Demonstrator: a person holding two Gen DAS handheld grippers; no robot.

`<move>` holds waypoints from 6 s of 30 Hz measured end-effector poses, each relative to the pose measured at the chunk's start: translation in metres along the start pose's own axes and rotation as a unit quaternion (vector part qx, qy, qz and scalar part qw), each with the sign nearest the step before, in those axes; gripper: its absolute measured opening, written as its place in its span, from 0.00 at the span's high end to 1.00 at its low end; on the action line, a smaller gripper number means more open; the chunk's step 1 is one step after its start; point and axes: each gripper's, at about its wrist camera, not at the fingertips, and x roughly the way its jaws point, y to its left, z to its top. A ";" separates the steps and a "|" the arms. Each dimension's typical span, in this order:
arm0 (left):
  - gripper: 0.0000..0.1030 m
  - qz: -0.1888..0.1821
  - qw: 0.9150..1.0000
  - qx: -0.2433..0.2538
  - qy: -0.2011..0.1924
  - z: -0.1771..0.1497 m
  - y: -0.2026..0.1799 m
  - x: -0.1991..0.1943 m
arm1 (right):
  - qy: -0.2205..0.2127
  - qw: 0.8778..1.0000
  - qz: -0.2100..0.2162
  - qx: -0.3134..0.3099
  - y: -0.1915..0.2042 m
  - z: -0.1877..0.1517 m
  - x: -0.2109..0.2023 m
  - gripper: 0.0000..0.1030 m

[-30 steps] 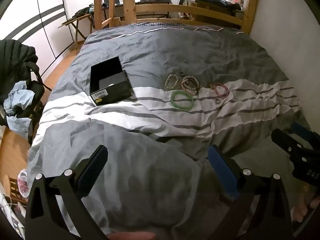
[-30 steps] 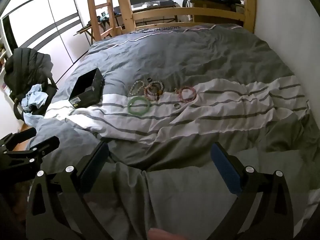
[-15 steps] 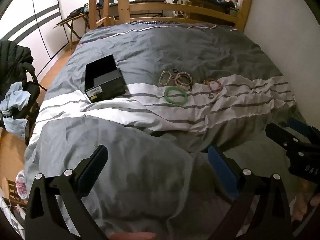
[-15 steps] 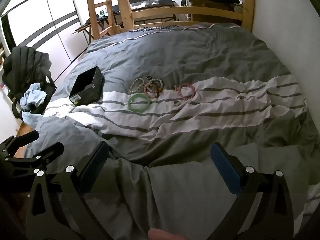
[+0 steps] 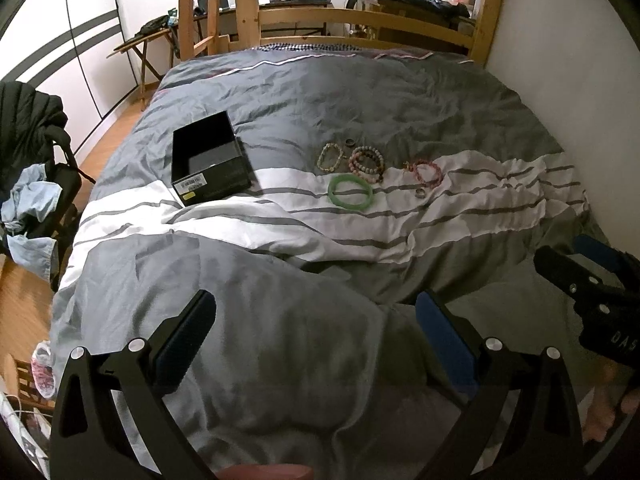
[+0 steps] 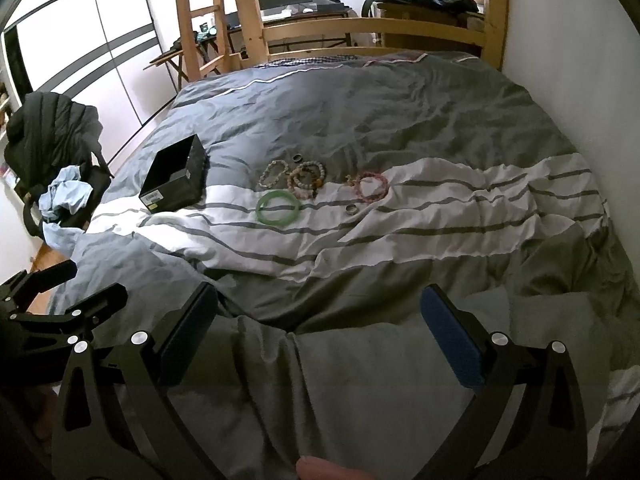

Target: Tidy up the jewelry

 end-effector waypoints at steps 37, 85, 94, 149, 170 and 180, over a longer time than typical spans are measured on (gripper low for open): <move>0.05 0.015 1.000 0.002 0.017 -0.003 0.001 0.011 | 0.011 1.000 0.002 -0.002 -0.001 -0.005 0.007 0.03; 0.05 -0.008 0.993 0.010 0.120 0.132 -0.045 0.273 | 0.041 0.999 -0.019 0.018 -0.074 0.098 0.210 0.03; 0.05 0.000 0.985 0.034 0.170 0.108 -0.063 0.323 | 0.063 0.997 -0.031 0.043 -0.085 0.108 0.309 0.03; 0.71 -0.003 0.989 0.110 0.095 0.127 -0.101 0.304 | -0.009 0.995 -0.027 0.094 -0.111 0.112 0.312 0.91; 0.92 -0.078 0.997 0.020 0.023 0.144 -0.065 0.254 | -0.161 0.974 0.033 0.154 -0.134 0.112 0.242 0.92; 0.92 -0.085 0.996 0.004 -0.026 0.156 -0.050 0.222 | -0.190 0.973 0.048 0.123 -0.119 0.117 0.226 0.92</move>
